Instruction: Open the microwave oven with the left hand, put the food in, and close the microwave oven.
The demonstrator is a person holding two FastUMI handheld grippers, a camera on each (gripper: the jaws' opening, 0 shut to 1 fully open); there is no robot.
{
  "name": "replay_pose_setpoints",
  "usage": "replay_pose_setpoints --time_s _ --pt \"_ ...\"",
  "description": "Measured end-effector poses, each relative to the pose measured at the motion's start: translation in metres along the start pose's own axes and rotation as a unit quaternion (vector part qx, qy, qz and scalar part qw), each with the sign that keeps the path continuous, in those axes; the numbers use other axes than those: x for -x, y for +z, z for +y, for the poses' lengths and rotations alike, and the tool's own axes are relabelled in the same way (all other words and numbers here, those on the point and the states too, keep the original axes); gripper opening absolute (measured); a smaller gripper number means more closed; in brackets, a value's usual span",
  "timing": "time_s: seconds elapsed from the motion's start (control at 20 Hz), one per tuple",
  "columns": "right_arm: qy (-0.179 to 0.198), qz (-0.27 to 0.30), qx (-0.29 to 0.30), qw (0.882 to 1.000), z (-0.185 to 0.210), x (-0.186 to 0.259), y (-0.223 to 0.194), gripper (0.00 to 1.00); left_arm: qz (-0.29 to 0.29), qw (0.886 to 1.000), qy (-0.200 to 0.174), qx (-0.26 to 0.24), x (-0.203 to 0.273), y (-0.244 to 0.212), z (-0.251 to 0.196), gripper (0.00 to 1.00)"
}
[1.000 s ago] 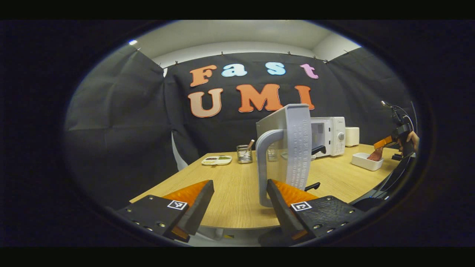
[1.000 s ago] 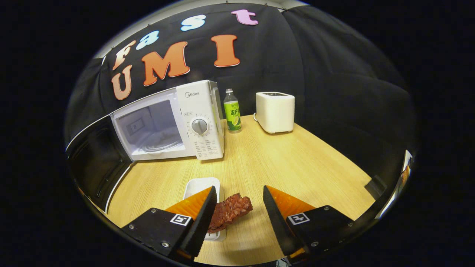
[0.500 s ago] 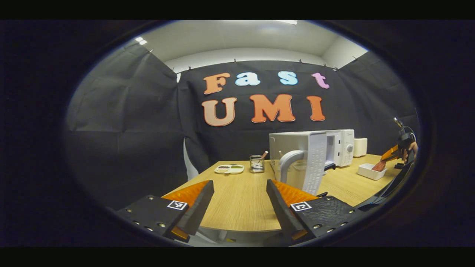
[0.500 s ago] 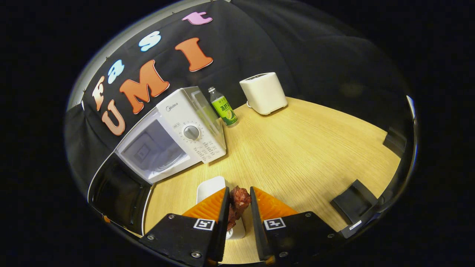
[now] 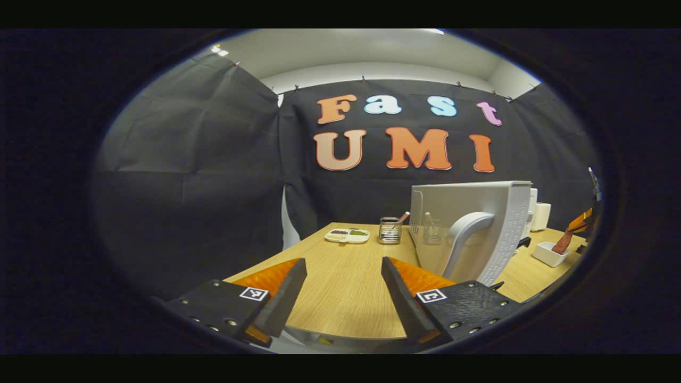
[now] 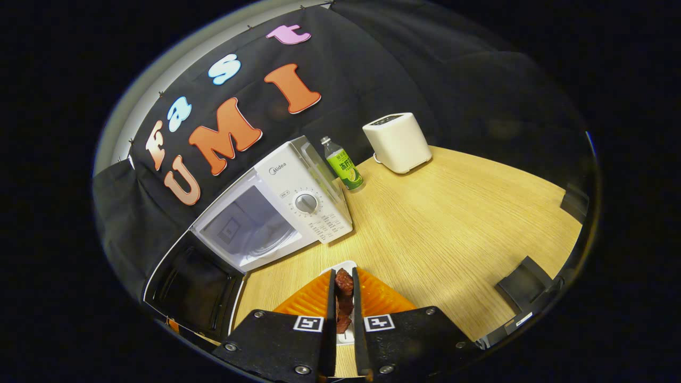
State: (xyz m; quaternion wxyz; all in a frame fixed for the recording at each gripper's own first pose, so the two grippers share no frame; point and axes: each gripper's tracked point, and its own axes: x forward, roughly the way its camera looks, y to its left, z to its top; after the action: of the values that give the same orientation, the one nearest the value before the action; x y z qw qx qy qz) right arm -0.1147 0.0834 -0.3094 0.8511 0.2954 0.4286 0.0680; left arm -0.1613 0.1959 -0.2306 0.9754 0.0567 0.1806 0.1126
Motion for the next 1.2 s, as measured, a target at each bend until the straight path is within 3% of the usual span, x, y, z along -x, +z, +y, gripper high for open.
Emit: replay_pose_setpoints --time_s 0.3,0.55,0.85,1.0,1.2 --pt "0.010 -0.051 0.021 0.998 0.034 0.004 0.031 0.13 0.003 1.000 0.005 -0.006 -0.013 -0.001 0.003 0.85" --pt "0.035 -0.087 0.032 0.995 0.088 -0.012 0.054 0.13 0.022 1.000 0.004 -0.014 -0.020 -0.009 0.001 0.89" --pt "0.077 -0.153 0.009 0.985 0.158 -0.039 0.077 0.13 0.023 1.000 0.011 -0.013 -0.020 -0.010 0.006 0.90" --pt "0.097 -0.158 -0.015 0.983 0.186 -0.060 0.077 0.13 0.025 0.999 0.017 -0.015 -0.019 -0.009 0.012 0.90" --pt "0.086 -0.160 -0.056 0.982 0.201 -0.097 0.069 0.13 0.027 0.999 0.029 -0.025 -0.018 -0.010 0.022 0.90"
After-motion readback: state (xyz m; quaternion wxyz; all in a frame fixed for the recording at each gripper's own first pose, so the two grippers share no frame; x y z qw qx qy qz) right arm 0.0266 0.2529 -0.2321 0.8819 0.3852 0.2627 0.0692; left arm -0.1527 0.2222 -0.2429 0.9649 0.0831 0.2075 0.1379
